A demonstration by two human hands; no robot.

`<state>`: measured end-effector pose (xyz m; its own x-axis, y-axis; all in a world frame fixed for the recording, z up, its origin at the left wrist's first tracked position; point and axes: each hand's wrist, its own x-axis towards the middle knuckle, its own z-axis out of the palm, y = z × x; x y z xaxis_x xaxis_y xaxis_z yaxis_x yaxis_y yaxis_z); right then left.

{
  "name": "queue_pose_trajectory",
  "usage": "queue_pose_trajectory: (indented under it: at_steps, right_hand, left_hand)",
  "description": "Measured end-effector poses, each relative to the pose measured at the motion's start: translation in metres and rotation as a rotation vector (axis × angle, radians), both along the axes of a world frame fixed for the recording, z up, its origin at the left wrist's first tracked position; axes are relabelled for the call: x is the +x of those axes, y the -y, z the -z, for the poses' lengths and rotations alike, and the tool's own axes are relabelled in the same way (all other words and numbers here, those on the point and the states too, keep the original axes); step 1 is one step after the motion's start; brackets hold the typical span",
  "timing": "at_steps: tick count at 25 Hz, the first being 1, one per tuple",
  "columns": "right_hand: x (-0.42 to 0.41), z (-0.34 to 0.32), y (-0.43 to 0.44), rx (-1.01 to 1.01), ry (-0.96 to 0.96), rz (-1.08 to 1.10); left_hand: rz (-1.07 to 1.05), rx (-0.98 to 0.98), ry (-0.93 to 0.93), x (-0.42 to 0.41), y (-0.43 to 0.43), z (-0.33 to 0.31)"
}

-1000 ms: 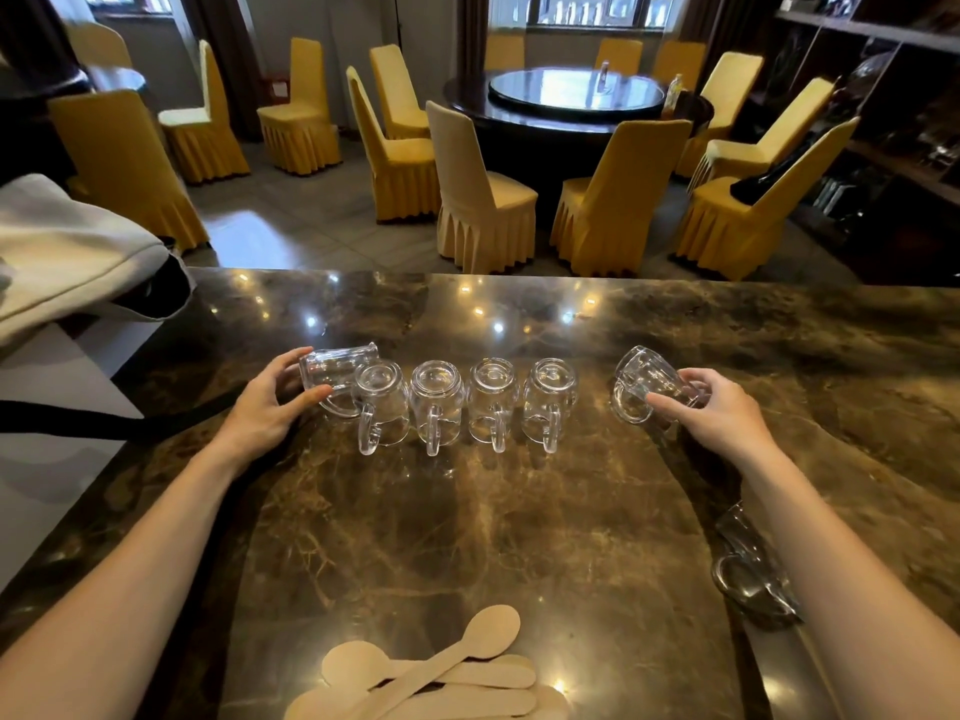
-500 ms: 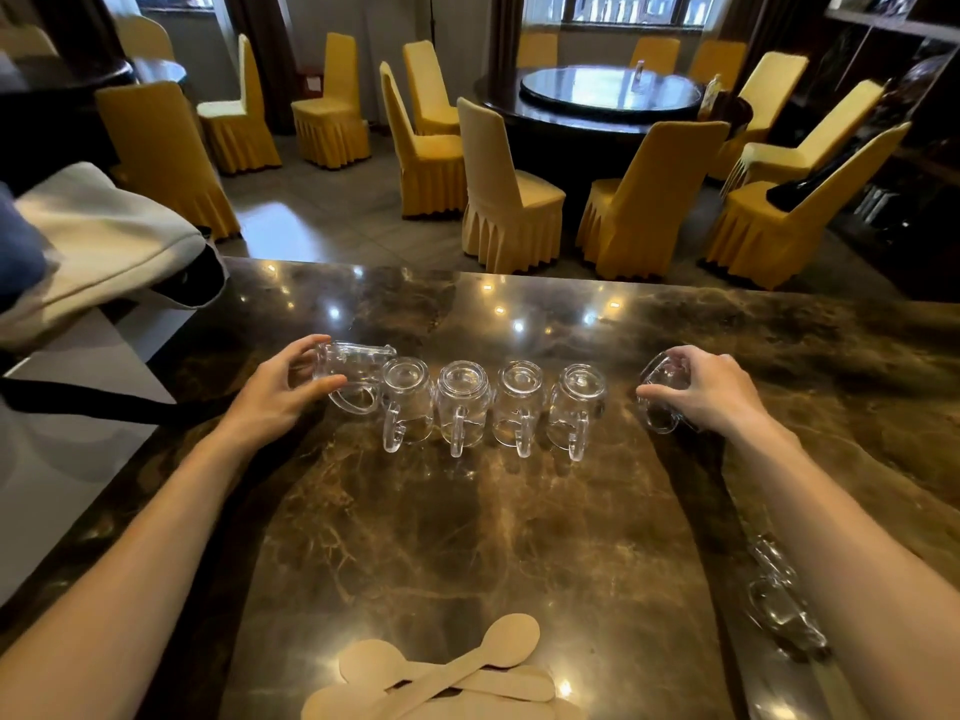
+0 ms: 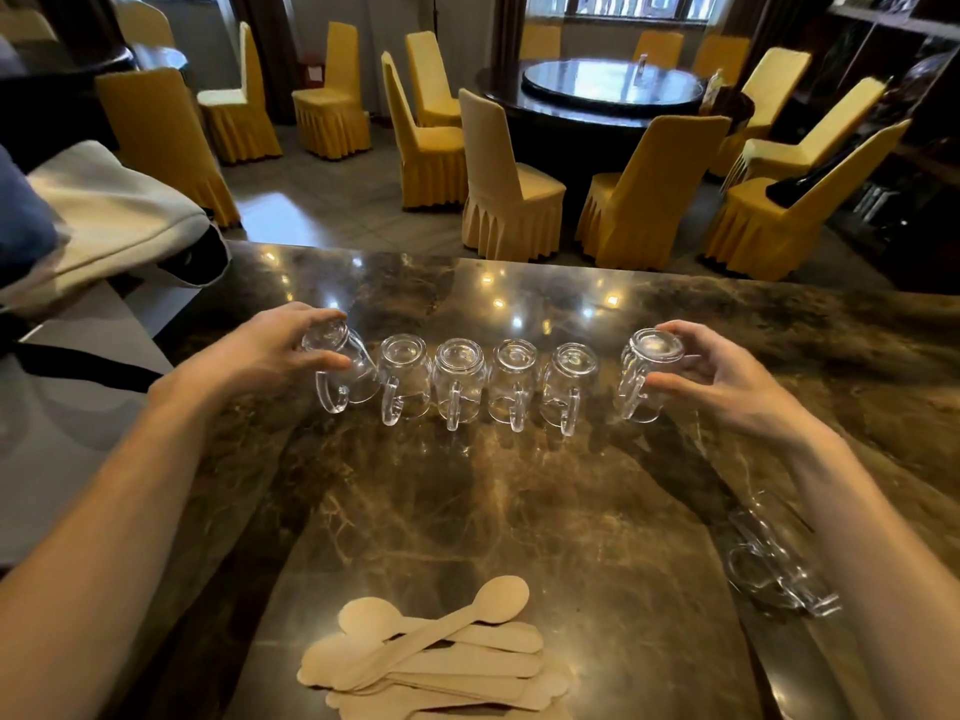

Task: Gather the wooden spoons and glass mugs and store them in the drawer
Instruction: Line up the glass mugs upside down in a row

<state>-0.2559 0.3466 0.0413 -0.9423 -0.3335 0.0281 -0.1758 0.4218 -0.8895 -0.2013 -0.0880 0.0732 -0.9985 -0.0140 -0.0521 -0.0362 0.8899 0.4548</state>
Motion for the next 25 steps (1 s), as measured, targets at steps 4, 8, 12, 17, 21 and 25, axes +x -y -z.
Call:
queue_pose_trajectory:
  at_steps: [4,8,12,17,21,25]
  right_hand:
    - [0.011,0.011,0.001,-0.033,0.068,-0.090]
    - [0.019,0.015,0.002,-0.035,0.113,-0.097]
    - [0.024,0.014,0.003,-0.070,0.129,-0.095]
    - [0.024,0.014,0.004,-0.069,0.126,-0.110]
    - [0.020,0.012,0.005,-0.081,0.128,-0.116]
    - [0.021,0.016,0.002,-0.083,0.139,-0.099]
  left_hand:
    - [0.028,-0.075,0.035,0.007,-0.006,-0.001]
    - [0.070,-0.092,0.073,0.006,-0.011,0.001]
    - [0.064,-0.072,0.096,0.007,-0.012,0.005]
    - [0.058,-0.068,0.073,0.005,-0.012,0.004]
    - [0.074,-0.036,0.044,0.004,-0.012,0.002]
    - [0.084,0.009,0.013,0.007,-0.016,0.006]
